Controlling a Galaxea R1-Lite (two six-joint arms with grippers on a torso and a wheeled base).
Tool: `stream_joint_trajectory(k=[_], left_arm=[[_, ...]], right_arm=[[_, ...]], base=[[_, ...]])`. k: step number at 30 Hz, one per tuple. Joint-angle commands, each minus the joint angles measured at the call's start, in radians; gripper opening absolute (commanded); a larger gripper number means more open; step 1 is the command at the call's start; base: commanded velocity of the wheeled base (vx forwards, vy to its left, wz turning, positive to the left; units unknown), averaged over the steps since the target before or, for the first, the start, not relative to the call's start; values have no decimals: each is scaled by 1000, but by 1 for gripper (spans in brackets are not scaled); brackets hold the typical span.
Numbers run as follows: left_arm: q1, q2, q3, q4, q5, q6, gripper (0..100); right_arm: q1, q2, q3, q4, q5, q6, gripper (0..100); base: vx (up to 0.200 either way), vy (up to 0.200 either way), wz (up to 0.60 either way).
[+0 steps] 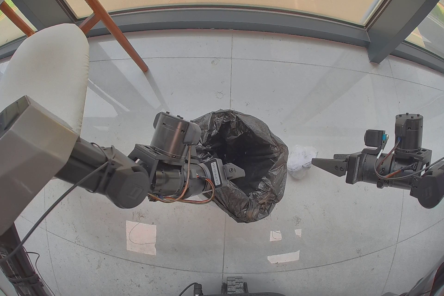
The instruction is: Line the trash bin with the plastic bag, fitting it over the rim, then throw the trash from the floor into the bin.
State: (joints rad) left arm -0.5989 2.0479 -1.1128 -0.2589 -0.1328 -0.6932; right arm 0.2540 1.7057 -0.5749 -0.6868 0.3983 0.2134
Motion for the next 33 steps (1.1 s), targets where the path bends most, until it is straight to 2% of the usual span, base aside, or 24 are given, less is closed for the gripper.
stream_joint_trajectory(k=[1, 7, 8, 12, 18, 24, 28, 33], left_arm=[[-1, 60, -35, 23, 5, -2, 100], [-1, 109, -64, 33, 28, -8, 100], [1, 123, -78, 32, 35, -20, 0], [-1, 144, -134, 37, 45, -71, 0], [-1, 103, -145, 96, 51, -69, 0], [2, -26, -144, 280, 53, -66, 0], [14, -75, -140, 345, 55, -68, 0], [18, -104, -67, 438, 56, -65, 0]], right_arm=[[1, 2, 1, 0, 1, 0, 100], [1, 3, 0, 0, -1, 0, 100], [2, 3, 0, 0, 1, 0, 100], [1, 2, -2, 0, 1, 0, 100], [-1, 2, 0, 0, 1, 1, 100], [1, 3, 3, 0, 1, 1, 100], [1, 5, 0, 0, 1, 1, 100], [1, 5, 1, 0, 1, 1, 100]], base=[[0, 0, 0], [0, 0, 0], [0, 0, 0], [0, 0, 0], [0, 0, 0], [0, 0, 0], [0, 0, 0], [0, 0, 0]])
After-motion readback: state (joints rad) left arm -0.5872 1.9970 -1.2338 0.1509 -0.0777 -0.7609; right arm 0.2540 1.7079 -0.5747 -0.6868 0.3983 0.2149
